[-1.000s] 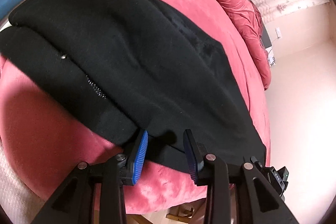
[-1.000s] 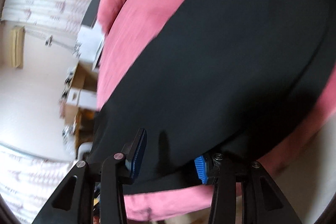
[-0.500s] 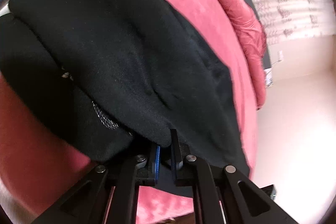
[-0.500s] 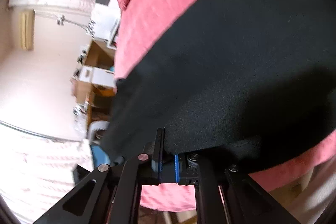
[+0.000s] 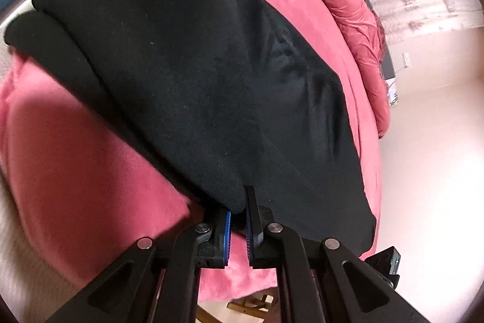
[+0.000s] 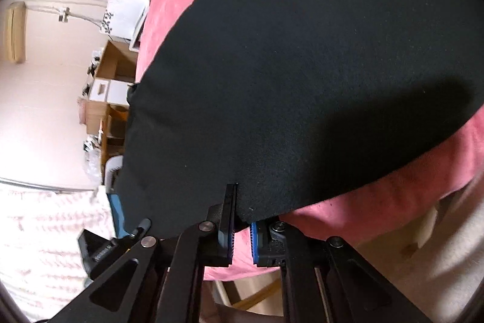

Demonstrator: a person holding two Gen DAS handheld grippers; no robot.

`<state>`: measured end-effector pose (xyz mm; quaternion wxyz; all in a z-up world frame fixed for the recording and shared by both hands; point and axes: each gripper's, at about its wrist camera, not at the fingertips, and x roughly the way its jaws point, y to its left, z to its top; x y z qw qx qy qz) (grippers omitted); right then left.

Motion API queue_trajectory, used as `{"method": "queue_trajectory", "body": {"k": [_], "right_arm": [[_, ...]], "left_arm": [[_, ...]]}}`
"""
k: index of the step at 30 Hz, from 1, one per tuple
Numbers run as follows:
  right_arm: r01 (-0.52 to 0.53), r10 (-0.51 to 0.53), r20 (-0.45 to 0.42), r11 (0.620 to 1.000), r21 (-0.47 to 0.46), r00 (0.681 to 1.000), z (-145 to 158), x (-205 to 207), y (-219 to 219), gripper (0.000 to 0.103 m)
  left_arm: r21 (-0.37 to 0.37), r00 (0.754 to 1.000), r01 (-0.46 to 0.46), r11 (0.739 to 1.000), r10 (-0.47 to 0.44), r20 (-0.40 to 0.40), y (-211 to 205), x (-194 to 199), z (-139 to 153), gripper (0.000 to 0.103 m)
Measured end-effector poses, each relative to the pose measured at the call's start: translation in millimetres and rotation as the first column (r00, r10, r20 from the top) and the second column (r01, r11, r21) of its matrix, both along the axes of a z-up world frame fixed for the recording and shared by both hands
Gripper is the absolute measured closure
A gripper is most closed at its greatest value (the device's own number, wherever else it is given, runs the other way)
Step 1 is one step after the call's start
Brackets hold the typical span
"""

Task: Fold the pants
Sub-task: 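Fold the trousers over with both grippers and lower them onto the bed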

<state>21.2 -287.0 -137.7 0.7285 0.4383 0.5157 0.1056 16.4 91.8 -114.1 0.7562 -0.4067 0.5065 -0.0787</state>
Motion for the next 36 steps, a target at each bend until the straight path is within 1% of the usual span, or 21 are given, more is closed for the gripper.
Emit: {"method": "queue_trajectory", "body": {"k": [2, 3, 4, 7, 9, 10, 12, 14, 15, 16, 19, 21, 22, 23, 24, 26, 28, 31, 33, 34, 36], "right_arm": [[-0.011, 0.011, 0.018, 1.000, -0.014, 1.000, 1, 0, 0, 0.091], [-0.014, 0.015, 0.027, 1.000, -0.024, 1.000, 3, 0, 2, 0.090], [-0.015, 0.016, 0.033, 0.999, -0.028, 0.999, 4, 2, 2, 0.090], [-0.010, 0.010, 0.028, 1.000, -0.019, 1.000, -2, -2, -1, 0.090], [0.004, -0.004, 0.020, 1.000, 0.001, 1.000, -6, -3, -4, 0.090], [0.007, -0.007, 0.019, 1.000, 0.006, 1.000, -5, -7, -8, 0.090], [0.010, -0.010, 0.018, 1.000, 0.009, 1.000, -5, -10, -10, 0.090], [0.008, -0.008, 0.020, 1.000, 0.001, 1.000, -2, -10, -10, 0.090], [0.008, -0.008, 0.020, 1.000, -0.002, 1.000, -2, -10, -9, 0.090], [0.008, -0.008, 0.020, 1.000, -0.003, 1.000, -2, -10, -8, 0.090], [0.007, -0.007, 0.022, 1.000, -0.014, 1.000, -1, -10, -5, 0.090], [0.006, -0.006, 0.024, 1.000, -0.023, 1.000, -1, -10, -3, 0.090], [0.007, -0.007, 0.022, 1.000, -0.023, 1.000, -1, -10, -3, 0.090], [0.011, -0.010, 0.019, 1.000, -0.019, 1.000, -2, -10, -3, 0.090], [0.015, -0.014, 0.015, 1.000, -0.013, 1.000, -3, -11, -3, 0.090], [0.019, -0.019, 0.010, 1.000, -0.001, 1.000, -4, -11, -4, 0.090], [0.022, -0.022, 0.007, 1.000, 0.003, 1.000, -3, -12, -5, 0.090], [0.015, -0.015, -0.007, 1.000, -0.007, 1.000, 3, -15, -5, 0.088], [0.002, -0.003, -0.017, 0.999, -0.033, 1.000, 10, -18, -5, 0.084], [-0.006, 0.005, -0.016, 0.999, -0.047, 1.000, 14, -20, -4, 0.083], [-0.026, 0.025, -0.006, 0.995, -0.095, 1.000, 23, -25, -3, 0.078]], "left_arm": [[-0.028, 0.999, -0.020, 0.999, 0.021, 0.044, 4, 2, 4, 0.089], [-0.039, 0.998, -0.029, 0.999, 0.031, 0.060, 5, 3, 6, 0.083], [-0.062, 0.994, -0.054, 0.997, 0.059, 0.093, 10, 4, 9, 0.080], [-0.069, 0.980, -0.132, 0.989, 0.141, 0.142, 31, 12, 15, 0.078], [-0.079, 0.969, -0.186, 0.979, 0.196, 0.149, 54, 18, 19, 0.078], [-0.102, 0.959, -0.228, 0.968, 0.241, 0.149, 66, 21, 19, 0.078], [-0.141, 0.948, -0.271, 0.952, 0.289, 0.130, 82, 27, 17, 0.078], [-0.154, 0.945, -0.287, 0.945, 0.306, 0.117, 91, 32, 16, 0.083], [-0.147, 0.945, -0.289, 0.946, 0.306, 0.112, 94, 33, 18, 0.093], [-0.129, 0.946, -0.285, 0.950, 0.300, 0.124, 97, 32, 22, 0.096], [-0.071, 0.942, -0.285, 0.956, 0.293, 0.161, 95, 23, 39, 0.096], [-0.012, 0.946, -0.278, 0.961, 0.276, 0.170, 90, 18, 45, 0.096], [0.041, 0.952, -0.272, 0.961, 0.263, 0.158, 89, 16, 43, 0.095], [0.101, 0.959, -0.268, 0.958, 0.255, 0.127, 88, 16, 36, 0.092], [0.130, 0.962, -0.265, 0.955, 0.254, 0.097, 90, 16, 29, 0.090], [0.102, 0.958, -0.279, 0.955, 0.269, 0.102, 91, 16, 24, 0.090], [0.097, 0.956, -0.283, 0.954, 0.273, 0.104, 93, 14, 30, 0.082], [0.106, 0.955, -0.295, 0.949, 0.290, 0.061, 94, 10, 37, 0.080], [0.081, 0.948, -0.319, 0.944, 0.318, 0.028, 95, 0, 42, 0.080], [0.067, 0.947, -0.323, 0.944, 0.322, 0.025, 96, -2, 42, 0.079], [0.055, 0.951, -0.309, 0.950, 0.308, 0.018, 96, -4, 38, 0.079]]}}
